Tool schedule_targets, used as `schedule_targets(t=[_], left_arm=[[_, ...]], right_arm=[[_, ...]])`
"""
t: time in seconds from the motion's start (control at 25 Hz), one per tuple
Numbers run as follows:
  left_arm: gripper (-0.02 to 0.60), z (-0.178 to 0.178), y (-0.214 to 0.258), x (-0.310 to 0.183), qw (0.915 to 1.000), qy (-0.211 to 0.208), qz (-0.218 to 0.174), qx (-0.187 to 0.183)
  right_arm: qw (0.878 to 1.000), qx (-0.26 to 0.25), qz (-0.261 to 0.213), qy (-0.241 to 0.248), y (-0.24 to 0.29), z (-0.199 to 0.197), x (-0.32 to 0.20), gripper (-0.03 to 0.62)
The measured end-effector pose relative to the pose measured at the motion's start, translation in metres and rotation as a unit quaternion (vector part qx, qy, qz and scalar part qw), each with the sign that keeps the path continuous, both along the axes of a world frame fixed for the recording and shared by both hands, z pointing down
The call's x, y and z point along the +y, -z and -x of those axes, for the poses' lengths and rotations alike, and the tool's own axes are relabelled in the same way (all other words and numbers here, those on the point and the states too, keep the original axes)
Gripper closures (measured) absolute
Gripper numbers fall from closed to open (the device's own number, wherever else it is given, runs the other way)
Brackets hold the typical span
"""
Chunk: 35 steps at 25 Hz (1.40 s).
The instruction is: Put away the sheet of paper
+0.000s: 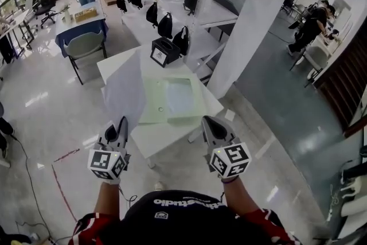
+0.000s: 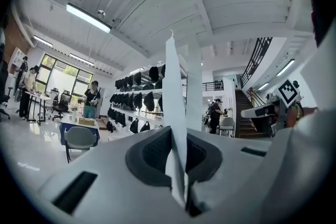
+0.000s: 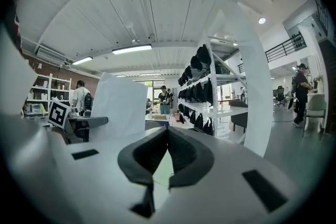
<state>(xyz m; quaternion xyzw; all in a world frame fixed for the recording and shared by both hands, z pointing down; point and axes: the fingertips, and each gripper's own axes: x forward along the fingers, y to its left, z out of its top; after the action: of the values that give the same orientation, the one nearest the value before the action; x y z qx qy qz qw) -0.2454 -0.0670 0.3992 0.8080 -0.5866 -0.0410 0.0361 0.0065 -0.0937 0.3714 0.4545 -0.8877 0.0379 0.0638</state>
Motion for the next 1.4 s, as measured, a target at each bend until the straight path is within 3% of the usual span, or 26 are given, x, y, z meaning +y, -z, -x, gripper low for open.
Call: schedule_targets(t=[0.6, 1.4], left_arm=[[0.575, 0.028, -0.009, -0.043, 0.9997, -0.024, 0.009, -0.005], [0.577, -0.008, -0.029, -0.088, 0.9969, -0.068, 0.041, 0.002]], right_arm=[[1.000, -0.004, 0.009, -0.018, -0.014, 0.026, -0.031, 0.591], [1.000, -0.005, 0.022, -0.017, -0.027, 0.012, -0.066, 0.591]])
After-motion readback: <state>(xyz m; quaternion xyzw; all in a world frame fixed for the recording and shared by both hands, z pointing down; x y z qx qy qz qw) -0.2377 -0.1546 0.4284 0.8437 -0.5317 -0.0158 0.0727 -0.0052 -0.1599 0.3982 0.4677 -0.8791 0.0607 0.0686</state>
